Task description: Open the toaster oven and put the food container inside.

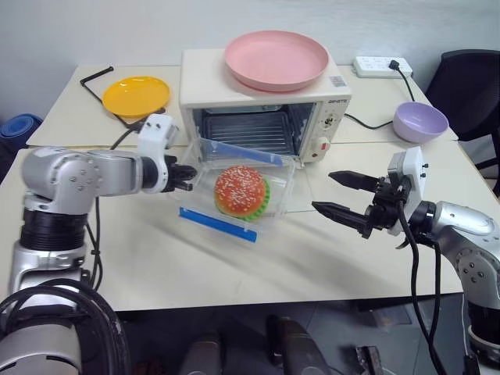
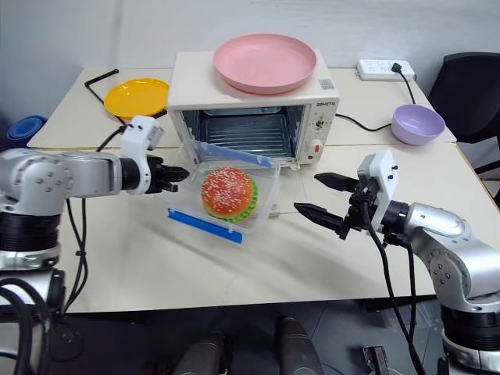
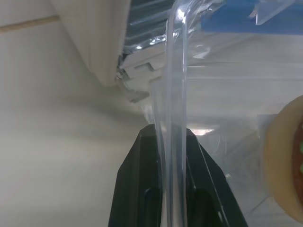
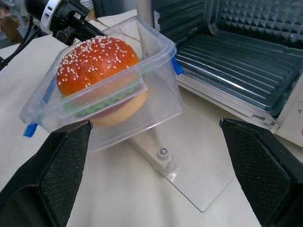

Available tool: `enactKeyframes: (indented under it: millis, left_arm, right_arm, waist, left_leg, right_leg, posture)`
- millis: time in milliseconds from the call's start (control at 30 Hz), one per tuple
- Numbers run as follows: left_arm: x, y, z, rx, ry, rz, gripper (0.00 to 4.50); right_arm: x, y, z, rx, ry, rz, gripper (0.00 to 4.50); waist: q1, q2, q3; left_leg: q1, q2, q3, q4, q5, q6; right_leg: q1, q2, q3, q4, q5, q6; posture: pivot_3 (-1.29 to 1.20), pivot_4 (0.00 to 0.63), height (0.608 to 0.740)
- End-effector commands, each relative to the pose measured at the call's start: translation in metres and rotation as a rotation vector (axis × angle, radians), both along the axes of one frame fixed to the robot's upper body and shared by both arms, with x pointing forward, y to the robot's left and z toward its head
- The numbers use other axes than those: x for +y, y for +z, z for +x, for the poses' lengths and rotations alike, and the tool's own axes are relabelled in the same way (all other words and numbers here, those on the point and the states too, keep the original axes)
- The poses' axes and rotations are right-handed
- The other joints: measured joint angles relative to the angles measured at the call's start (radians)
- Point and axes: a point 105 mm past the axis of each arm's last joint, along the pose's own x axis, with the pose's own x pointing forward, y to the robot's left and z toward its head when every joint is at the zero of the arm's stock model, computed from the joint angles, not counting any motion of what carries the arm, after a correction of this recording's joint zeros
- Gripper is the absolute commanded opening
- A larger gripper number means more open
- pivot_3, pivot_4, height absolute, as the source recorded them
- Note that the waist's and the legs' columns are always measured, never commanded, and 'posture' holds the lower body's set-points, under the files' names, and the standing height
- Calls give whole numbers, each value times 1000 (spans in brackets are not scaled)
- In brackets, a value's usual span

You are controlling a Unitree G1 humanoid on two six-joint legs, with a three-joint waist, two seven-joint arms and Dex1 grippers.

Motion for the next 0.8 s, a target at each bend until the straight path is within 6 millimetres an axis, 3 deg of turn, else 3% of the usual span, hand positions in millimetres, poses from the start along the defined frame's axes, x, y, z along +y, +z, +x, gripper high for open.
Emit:
enactKeyframes:
  millis: [33, 167, 300, 533, 633, 800]
  left_arm:
    - [-3, 18, 8, -65, 24, -33, 1025]
    - [-9, 22, 12, -68, 36, -113, 2226]
    - [-2, 35, 11, -109, 47, -217, 3368]
    - [23, 65, -7, -211, 10, -401, 3368]
    - [33, 62, -7, -217, 45, -364, 3368]
    - [33, 67, -9, -243, 1, -351, 3368]
  right_arm:
    - [-4, 13, -3, -77, -36, 8, 4500]
    - [-8, 12, 2, -72, -75, 10, 4500]
    - [-10, 12, 4, -67, -88, 13, 4500]
    - [-9, 13, -1, -51, -76, 31, 4500]
    - [-8, 10, 0, -40, -76, 26, 4500]
    - [-9, 15, 2, -45, -76, 23, 4500]
  waist:
    - [2, 0, 0]
    - [1, 0, 0]
    - [-4, 0, 0]
    - [-7, 0, 0]
    - [-5, 0, 0]
    - [3, 0, 0]
  left_leg:
    - [0, 0, 0, 1, 0, 0]
    - [1, -2, 1, 2, 1, 1]
    - [0, -1, 0, 2, 1, 1]
    - [1, -1, 0, 2, 1, 1]
    - [1, -1, 0, 2, 1, 1]
    - [0, -2, 0, 3, 1, 1]
  right_leg:
    - [0, 0, 0, 1, 0, 0]
    - [0, -1, 0, 2, 1, 2]
    - [0, -1, 0, 2, 1, 2]
    - [0, -1, 0, 2, 1, 2]
    - [0, -1, 0, 2, 1, 2]
    - [1, -2, 0, 2, 1, 3]
  posture:
    - [0, 150, 740]
    - [0, 150, 740]
    - [0, 150, 740]
    - [0, 150, 740]
    - [0, 150, 740]
    - [0, 150, 740]
